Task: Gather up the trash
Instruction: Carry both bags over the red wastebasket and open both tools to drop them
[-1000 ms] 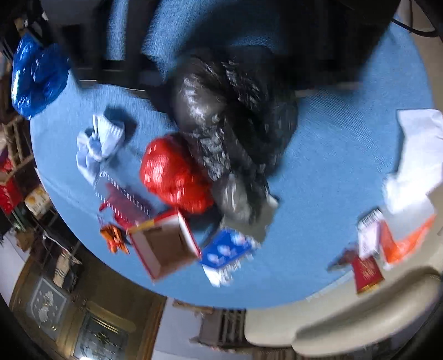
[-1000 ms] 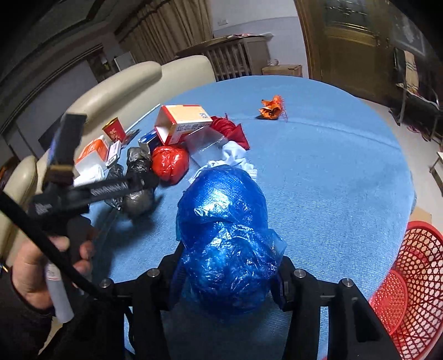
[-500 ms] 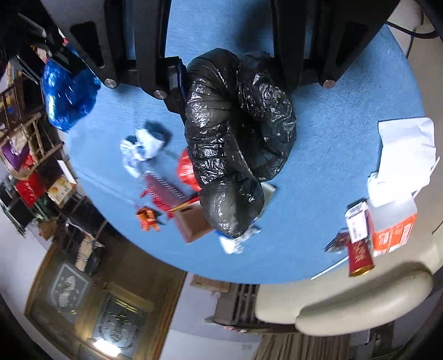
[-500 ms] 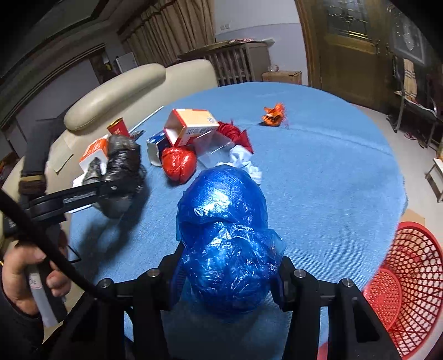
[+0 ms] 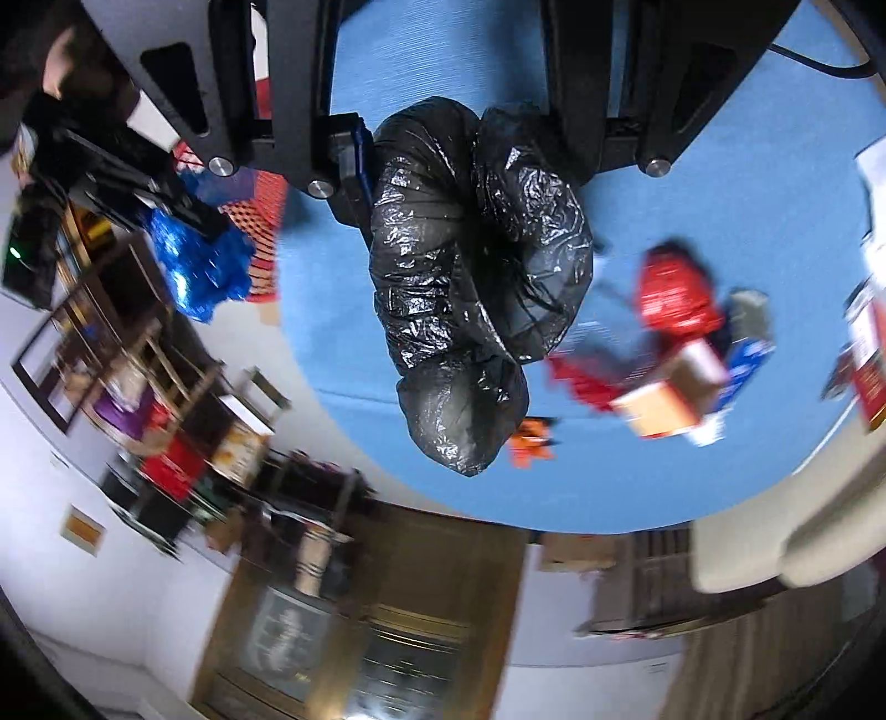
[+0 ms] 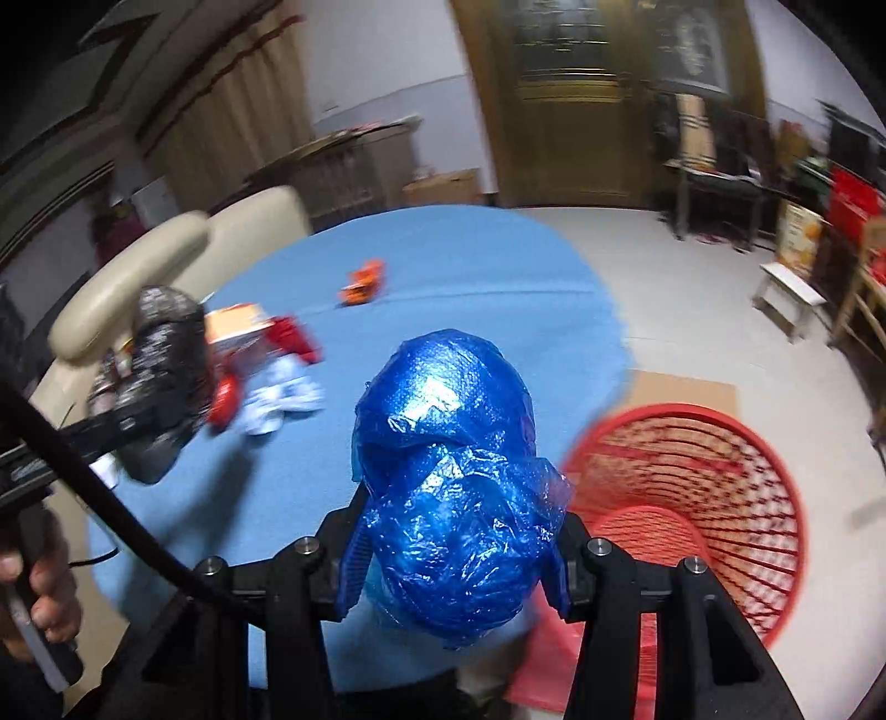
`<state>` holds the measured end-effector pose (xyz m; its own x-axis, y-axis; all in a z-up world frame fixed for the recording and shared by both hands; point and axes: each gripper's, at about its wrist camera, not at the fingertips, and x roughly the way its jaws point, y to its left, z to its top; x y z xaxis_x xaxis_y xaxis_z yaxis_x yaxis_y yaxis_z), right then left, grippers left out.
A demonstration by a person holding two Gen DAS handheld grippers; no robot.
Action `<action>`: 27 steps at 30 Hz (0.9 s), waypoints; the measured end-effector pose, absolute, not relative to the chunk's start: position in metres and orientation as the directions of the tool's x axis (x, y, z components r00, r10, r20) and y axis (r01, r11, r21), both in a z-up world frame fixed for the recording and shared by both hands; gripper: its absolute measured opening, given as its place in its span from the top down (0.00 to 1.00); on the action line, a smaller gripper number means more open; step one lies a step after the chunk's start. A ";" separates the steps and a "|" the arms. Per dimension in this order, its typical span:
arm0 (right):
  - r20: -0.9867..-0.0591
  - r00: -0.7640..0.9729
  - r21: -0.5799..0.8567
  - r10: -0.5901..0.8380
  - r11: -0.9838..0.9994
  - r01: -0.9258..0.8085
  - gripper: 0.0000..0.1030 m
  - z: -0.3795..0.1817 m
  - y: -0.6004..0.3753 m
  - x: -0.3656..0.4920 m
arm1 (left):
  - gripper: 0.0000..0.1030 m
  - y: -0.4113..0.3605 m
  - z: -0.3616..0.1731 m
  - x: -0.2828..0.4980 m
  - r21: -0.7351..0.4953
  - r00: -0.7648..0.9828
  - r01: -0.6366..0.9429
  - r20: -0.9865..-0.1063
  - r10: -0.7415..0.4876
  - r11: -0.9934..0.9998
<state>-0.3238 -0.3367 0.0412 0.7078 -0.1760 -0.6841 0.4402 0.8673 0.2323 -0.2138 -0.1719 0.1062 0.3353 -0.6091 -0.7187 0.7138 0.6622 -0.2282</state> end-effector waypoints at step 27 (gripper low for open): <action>-0.743 0.594 0.338 -0.310 0.592 0.732 0.29 -0.017 -0.484 -0.432 | 0.62 -0.366 0.073 -0.297 -0.175 0.054 0.926 -0.815 -0.577 0.334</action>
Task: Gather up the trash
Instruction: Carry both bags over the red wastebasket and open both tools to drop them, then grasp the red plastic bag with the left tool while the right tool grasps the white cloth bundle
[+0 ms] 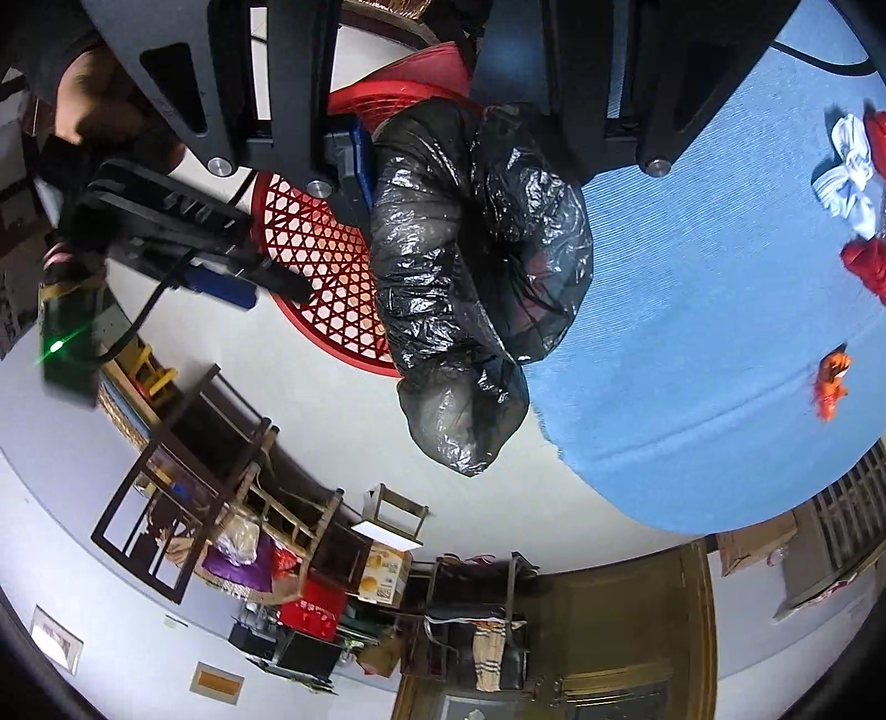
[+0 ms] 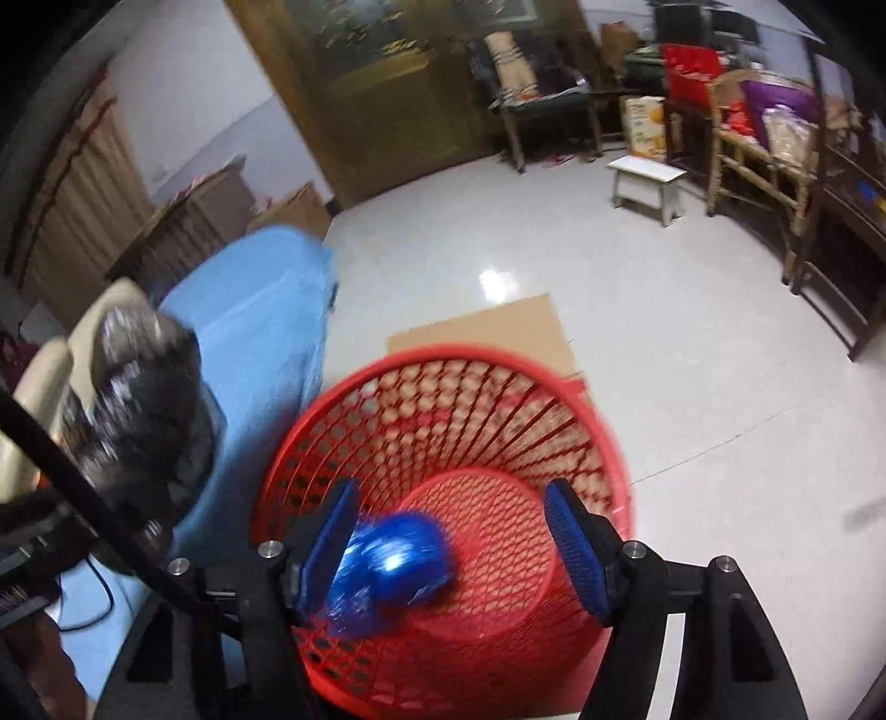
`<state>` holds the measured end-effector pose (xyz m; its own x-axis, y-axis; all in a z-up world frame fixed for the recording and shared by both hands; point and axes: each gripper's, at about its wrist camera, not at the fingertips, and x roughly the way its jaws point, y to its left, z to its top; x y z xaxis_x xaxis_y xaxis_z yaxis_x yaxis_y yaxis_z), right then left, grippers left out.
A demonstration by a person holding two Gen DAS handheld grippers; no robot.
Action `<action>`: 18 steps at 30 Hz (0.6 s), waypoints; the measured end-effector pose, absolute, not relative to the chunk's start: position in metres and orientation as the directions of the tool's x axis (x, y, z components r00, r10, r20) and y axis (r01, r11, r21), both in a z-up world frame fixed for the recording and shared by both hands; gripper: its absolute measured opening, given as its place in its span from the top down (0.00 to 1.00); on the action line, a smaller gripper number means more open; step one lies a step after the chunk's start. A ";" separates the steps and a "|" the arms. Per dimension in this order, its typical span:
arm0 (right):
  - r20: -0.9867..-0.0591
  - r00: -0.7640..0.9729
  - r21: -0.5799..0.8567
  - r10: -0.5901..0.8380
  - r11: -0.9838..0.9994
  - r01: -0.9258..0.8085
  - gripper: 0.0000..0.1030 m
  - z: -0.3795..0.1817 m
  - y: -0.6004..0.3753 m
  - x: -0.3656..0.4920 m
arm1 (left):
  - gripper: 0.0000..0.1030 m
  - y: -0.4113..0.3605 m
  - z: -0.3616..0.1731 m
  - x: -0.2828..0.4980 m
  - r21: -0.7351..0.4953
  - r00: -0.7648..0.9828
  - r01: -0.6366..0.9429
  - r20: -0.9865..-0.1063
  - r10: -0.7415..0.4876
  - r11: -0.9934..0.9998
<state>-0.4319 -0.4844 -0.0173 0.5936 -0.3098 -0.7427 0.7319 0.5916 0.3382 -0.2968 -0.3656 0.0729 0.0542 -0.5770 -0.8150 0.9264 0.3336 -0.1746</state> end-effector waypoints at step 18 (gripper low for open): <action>-0.691 0.621 0.380 -0.370 0.545 0.747 0.27 0.005 -0.489 -0.448 | 0.22 -0.307 0.085 -0.259 -0.203 0.149 0.855 -0.785 -0.601 0.477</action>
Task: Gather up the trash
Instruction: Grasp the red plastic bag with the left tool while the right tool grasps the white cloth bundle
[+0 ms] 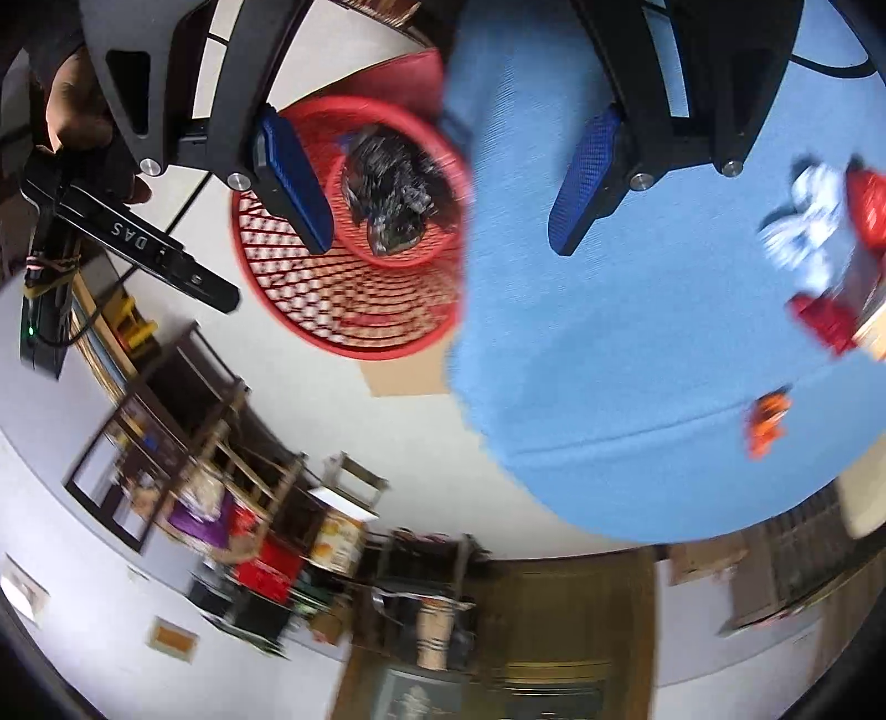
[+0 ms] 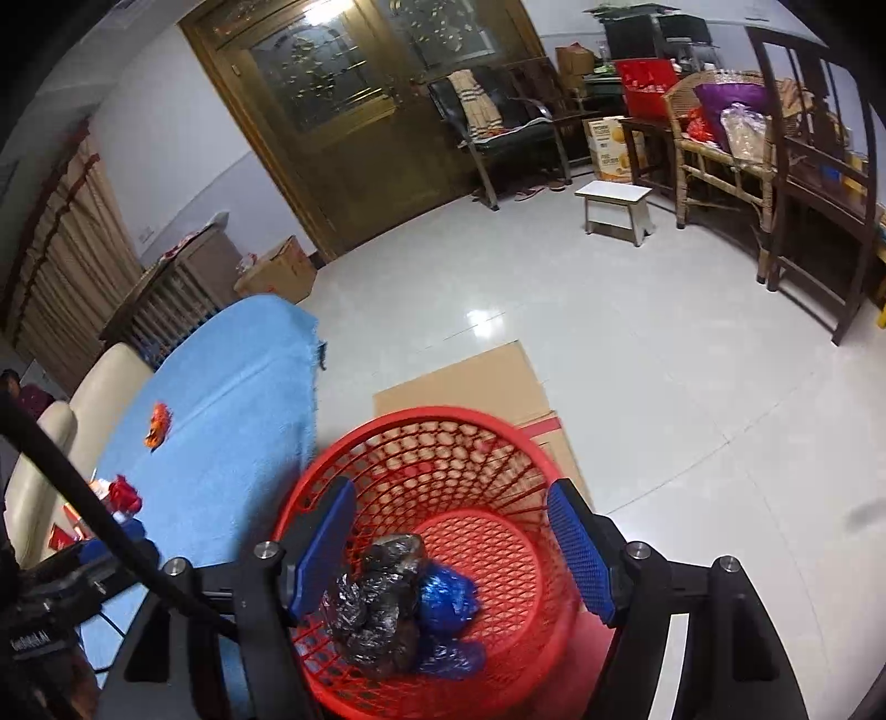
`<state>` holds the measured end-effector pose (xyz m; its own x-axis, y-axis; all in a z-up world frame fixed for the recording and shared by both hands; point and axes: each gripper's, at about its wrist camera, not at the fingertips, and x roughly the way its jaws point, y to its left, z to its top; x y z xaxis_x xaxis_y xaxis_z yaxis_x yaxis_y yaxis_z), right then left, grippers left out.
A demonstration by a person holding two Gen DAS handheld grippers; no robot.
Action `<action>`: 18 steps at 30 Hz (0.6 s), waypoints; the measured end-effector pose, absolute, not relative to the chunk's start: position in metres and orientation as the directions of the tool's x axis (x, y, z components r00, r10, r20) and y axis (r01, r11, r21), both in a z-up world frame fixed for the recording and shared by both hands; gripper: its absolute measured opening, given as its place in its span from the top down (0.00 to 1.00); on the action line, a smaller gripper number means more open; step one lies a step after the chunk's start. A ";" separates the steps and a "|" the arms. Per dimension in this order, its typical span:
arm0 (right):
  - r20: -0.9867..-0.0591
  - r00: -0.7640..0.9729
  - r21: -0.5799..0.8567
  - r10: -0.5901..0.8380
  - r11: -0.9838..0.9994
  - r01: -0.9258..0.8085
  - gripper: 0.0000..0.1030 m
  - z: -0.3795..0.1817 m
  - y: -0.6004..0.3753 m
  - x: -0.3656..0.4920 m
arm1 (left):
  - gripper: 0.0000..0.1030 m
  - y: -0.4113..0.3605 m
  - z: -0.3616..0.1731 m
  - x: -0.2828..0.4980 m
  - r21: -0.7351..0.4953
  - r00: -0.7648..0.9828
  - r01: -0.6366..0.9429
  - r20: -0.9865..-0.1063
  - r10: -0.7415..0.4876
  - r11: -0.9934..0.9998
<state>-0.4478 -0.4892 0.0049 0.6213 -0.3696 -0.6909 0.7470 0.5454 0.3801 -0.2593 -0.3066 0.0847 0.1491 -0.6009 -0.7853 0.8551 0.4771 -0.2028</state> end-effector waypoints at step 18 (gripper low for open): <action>-0.771 0.636 0.268 -0.036 0.888 0.375 0.27 0.009 -0.342 -0.278 | 0.22 -0.076 0.055 -0.145 -0.257 0.395 0.393 -0.820 -0.414 0.883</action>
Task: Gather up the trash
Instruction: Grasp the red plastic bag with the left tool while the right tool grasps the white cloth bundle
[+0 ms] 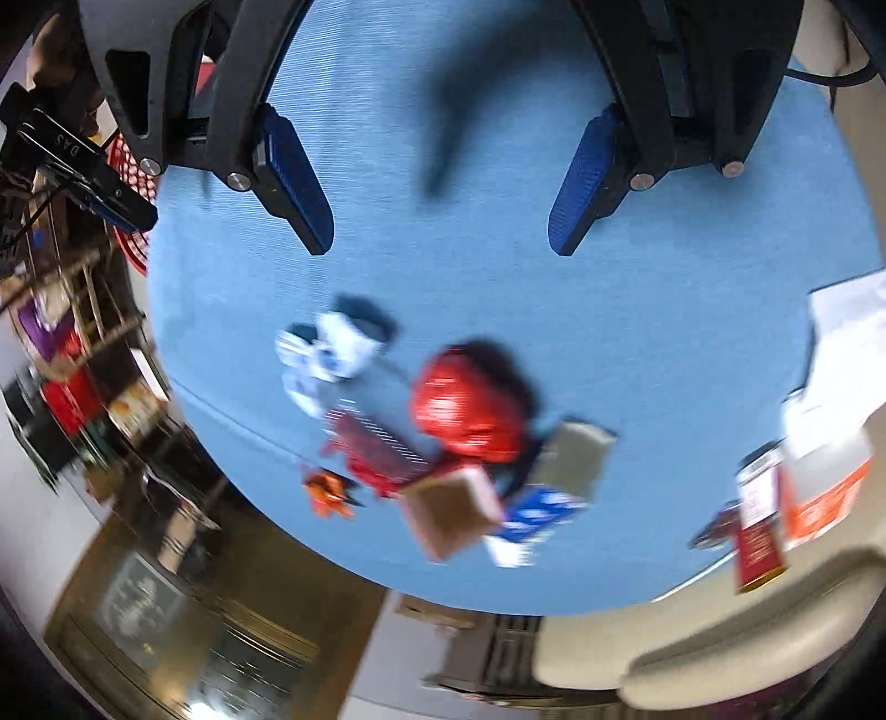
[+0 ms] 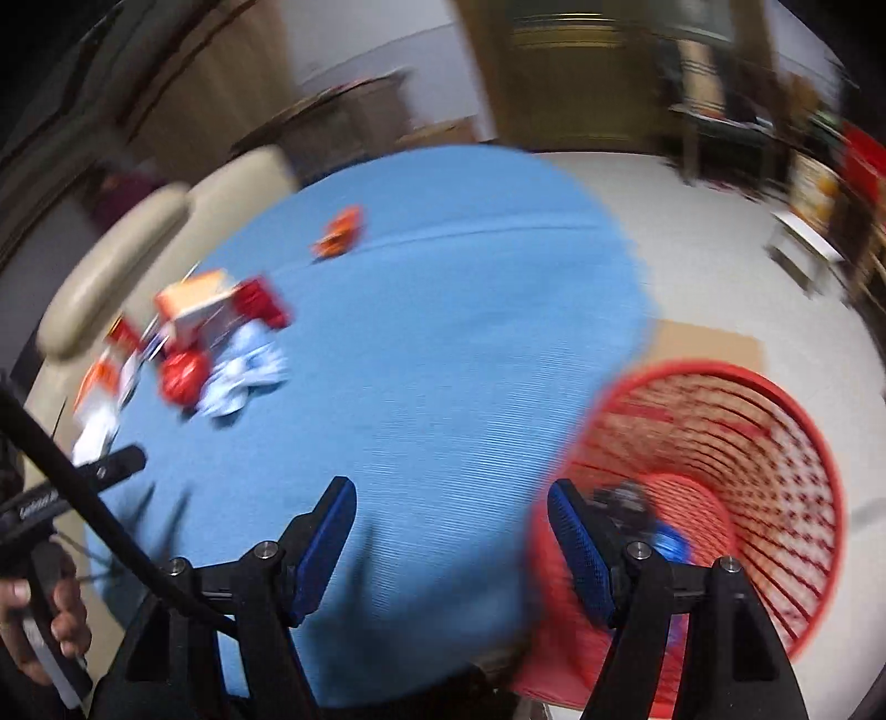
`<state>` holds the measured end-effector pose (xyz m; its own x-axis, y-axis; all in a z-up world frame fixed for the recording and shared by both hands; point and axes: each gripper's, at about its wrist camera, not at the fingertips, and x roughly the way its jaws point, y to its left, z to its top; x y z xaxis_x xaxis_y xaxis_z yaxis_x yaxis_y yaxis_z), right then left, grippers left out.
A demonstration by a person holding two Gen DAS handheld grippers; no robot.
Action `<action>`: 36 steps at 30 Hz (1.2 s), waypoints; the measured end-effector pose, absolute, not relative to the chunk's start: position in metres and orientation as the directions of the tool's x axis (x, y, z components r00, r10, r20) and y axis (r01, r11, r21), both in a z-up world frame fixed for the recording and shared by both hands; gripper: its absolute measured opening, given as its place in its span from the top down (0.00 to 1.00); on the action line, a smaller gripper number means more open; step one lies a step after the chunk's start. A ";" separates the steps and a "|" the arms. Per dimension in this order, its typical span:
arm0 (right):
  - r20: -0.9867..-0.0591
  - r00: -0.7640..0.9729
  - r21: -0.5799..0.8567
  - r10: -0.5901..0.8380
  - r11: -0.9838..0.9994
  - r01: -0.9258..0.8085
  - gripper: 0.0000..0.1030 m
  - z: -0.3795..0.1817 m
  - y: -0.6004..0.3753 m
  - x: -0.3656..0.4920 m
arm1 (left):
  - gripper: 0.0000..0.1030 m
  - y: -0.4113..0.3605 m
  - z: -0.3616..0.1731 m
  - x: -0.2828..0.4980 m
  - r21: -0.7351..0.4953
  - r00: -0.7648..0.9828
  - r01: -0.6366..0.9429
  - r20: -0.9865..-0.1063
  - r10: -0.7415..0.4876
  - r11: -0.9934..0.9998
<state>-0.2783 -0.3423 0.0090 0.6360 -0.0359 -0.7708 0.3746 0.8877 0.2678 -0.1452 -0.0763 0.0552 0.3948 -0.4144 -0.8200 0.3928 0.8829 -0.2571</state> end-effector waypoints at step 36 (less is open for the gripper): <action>-0.809 0.564 0.160 0.164 0.985 -0.057 0.52 -0.003 -0.248 -0.110 | 0.21 -0.075 0.055 -0.076 -0.402 0.363 0.267 -0.800 -0.478 0.876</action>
